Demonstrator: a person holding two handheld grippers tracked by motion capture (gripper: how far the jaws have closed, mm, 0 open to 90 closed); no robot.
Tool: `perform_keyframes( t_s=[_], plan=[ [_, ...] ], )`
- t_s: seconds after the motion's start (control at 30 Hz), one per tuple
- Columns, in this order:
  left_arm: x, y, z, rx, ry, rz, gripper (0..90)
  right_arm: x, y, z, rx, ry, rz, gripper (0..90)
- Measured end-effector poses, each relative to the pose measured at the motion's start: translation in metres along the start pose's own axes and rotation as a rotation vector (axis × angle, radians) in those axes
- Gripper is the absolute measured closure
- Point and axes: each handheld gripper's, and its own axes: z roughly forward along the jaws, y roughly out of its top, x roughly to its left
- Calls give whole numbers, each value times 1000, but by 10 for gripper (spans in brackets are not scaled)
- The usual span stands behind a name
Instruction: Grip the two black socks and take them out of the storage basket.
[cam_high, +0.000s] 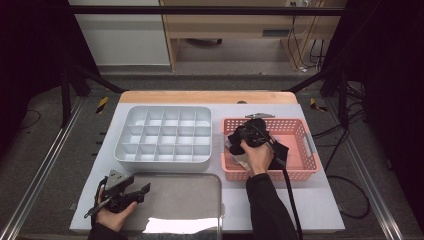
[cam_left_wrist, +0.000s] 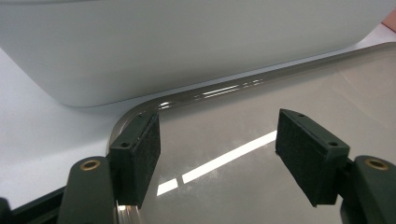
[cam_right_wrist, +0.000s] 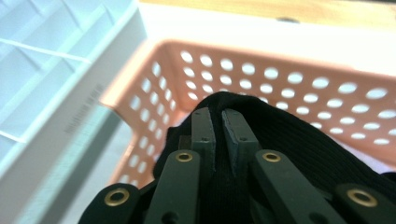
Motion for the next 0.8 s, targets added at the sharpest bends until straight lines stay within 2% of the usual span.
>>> perform_keyframes(
  t_s=[0.07,0.2,0.43,0.53,0.8],
  plan=[
    [0,0,0,0,0,3,305,-3,2,-9,-21,15,7,840],
    [-1,0,0,1,1,3,306,-5,3,-26,-62,24,-10,835],
    [-1,0,1,6,0,4,307,0,0,-59,-119,56,-87,826],
    [-1,0,1,7,1,5,308,3,-1,-74,-154,91,-108,827],
    [-1,-1,2,8,1,2,308,6,-7,-114,-270,167,-121,829]
  ],
)
